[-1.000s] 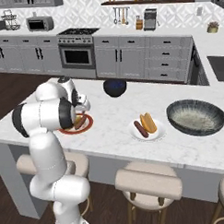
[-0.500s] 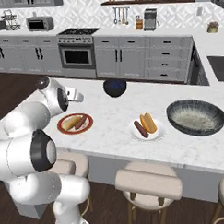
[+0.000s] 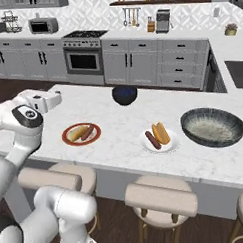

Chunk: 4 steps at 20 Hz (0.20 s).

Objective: Place one bun and one sausage from the bowl on each plate.

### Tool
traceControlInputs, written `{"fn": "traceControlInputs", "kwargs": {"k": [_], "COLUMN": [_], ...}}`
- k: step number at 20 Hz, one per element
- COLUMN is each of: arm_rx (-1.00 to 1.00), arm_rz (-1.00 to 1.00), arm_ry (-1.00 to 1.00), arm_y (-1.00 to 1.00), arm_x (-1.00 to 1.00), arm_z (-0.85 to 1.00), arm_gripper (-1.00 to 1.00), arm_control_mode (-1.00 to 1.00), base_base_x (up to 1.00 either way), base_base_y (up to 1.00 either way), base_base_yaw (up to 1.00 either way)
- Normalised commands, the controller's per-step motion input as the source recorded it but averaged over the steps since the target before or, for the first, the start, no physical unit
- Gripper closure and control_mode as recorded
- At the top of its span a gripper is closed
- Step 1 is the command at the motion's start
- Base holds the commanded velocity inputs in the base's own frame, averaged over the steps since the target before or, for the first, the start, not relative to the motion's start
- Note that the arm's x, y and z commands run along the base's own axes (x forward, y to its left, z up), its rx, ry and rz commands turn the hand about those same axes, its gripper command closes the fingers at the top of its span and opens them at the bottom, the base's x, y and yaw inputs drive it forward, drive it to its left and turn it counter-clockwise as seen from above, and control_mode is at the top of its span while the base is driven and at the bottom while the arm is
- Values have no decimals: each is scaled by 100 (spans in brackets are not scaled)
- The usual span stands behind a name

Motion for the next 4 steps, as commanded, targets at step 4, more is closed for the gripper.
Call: {"fn": "traceControlInputs", "kwargs": {"k": [4], "arm_rx": [-17], "arm_rz": [2], "arm_ry": [-77], "arm_y": [47], "arm_x": [-100], "arm_z": [66], "arm_gripper": [-100], "arm_control_mode": [-100], "base_base_x": [0], "base_base_y": [0], "base_base_yaw": [0]}}
